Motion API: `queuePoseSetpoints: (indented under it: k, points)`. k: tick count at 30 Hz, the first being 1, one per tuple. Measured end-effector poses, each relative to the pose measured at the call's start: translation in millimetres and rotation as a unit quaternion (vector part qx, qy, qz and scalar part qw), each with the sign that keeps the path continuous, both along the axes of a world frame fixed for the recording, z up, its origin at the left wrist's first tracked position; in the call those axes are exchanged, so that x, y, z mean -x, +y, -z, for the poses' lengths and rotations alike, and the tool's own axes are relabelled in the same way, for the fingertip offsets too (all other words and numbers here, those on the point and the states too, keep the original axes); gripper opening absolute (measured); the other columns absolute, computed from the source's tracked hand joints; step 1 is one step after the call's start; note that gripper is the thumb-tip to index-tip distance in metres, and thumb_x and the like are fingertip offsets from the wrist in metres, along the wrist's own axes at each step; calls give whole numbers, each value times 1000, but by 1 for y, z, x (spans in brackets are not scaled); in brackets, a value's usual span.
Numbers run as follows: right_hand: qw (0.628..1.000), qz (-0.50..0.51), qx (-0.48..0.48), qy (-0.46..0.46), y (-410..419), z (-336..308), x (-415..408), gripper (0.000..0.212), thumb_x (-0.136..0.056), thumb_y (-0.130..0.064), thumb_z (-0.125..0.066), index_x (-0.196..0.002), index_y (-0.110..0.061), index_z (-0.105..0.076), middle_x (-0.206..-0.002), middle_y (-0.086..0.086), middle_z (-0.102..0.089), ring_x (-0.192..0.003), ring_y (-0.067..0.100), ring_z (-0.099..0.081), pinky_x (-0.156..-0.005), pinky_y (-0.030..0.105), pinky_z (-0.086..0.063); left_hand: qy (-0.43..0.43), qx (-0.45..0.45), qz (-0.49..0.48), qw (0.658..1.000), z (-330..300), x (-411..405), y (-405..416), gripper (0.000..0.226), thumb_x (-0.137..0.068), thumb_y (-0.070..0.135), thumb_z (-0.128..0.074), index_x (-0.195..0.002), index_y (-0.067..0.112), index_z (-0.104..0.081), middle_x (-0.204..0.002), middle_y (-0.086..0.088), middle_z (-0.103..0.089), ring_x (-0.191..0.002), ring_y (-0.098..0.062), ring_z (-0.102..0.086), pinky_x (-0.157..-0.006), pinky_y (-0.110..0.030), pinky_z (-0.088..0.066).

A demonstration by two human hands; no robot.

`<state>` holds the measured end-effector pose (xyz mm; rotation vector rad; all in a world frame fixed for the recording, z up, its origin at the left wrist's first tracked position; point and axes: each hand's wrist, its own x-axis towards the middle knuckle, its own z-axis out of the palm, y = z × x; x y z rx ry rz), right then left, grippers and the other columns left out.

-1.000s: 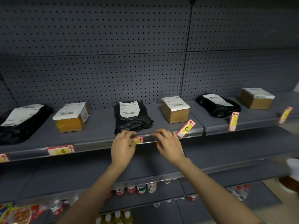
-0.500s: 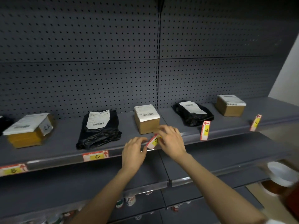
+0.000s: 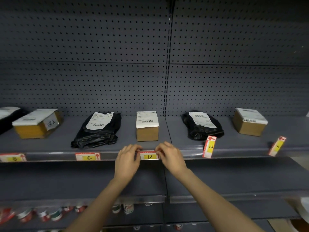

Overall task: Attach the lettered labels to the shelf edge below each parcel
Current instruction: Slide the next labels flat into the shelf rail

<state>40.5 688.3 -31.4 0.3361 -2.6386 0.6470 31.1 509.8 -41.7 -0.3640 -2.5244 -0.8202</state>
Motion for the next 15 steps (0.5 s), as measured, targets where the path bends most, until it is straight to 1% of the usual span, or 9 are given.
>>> queuePoseSetpoints:
  k: [3, 8, 12, 15]
  points:
    - [1000, -11, 6, -3, -8, 0, -1, 8, -89, -13, -57, -94, -14, -64, -97, 5, -63, -89, 21, -60, -79, 35, -51, -1, 17, 6, 1000, -1, -2, -3, 20, -82, 9, -59, -100, 19, -63, -96, -1, -66, -93, -21, -58, -78, -34, -46]
    - [1000, 1, 13, -8, -12, -1, -6, 15, -92, -14, -54, -100, -14, -66, -100, 7, -62, -95, 22, -59, -84, 35, -50, -3, 27, 21, 999, 0, -9, -5, 22, -84, 7, -57, -102, 13, -66, -98, -5, -65, -94, -24, -58, -79, -35, -48]
    - [1000, 26, 7, -8, -8, -2, -10, 15, -93, -12, -52, -100, -13, -65, -101, 8, -61, -96, 23, -59, -82, 36, -50, -3, 18, 41, 999, 1, -13, -1, 27, -84, 5, -56, -108, 12, -66, -103, -5, -65, -97, -23, -57, -83, -36, -48]
    - [999, 39, -9, -12, -9, -2, -9, 17, -90, -8, -55, -103, -13, -65, -102, 8, -61, -98, 24, -59, -83, 35, -48, -16, 15, 40, 999, -1, -14, 1, 30, -84, 4, -54, -111, 12, -65, -105, -5, -64, -99, -23, -56, -85, -36, -48]
